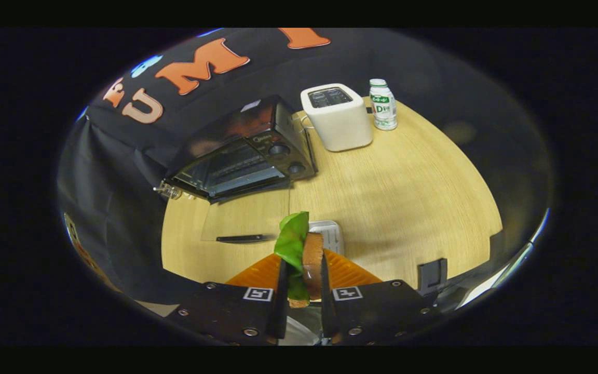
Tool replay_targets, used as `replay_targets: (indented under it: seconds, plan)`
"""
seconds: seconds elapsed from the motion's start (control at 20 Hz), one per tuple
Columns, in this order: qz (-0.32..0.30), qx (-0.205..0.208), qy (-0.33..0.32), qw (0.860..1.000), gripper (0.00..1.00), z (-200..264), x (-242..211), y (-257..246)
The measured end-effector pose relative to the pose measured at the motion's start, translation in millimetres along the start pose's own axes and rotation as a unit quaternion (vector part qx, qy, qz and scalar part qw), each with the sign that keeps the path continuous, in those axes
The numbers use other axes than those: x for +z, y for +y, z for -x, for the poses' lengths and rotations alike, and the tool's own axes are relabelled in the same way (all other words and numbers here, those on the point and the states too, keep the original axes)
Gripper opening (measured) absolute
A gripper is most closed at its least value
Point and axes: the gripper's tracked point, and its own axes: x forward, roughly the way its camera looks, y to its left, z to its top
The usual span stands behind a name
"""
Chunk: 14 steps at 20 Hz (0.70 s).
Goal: Open the toaster oven, put the food inside, and close the toaster oven door.
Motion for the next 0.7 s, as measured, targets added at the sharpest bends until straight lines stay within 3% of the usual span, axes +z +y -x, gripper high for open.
replay_targets:
  seconds: [0.25,0.4,0.6,0.7]
  plan:
    - [-0.05,0.041,-0.067,0.996,0.28,10,26,56]
    - [-0.095,0.082,-0.099,0.987,0.27,-8,44,92]
    - [-0.162,0.119,-0.134,0.97,0.27,-51,55,121]
    - [-0.216,0.136,-0.161,0.953,0.27,-72,66,122]
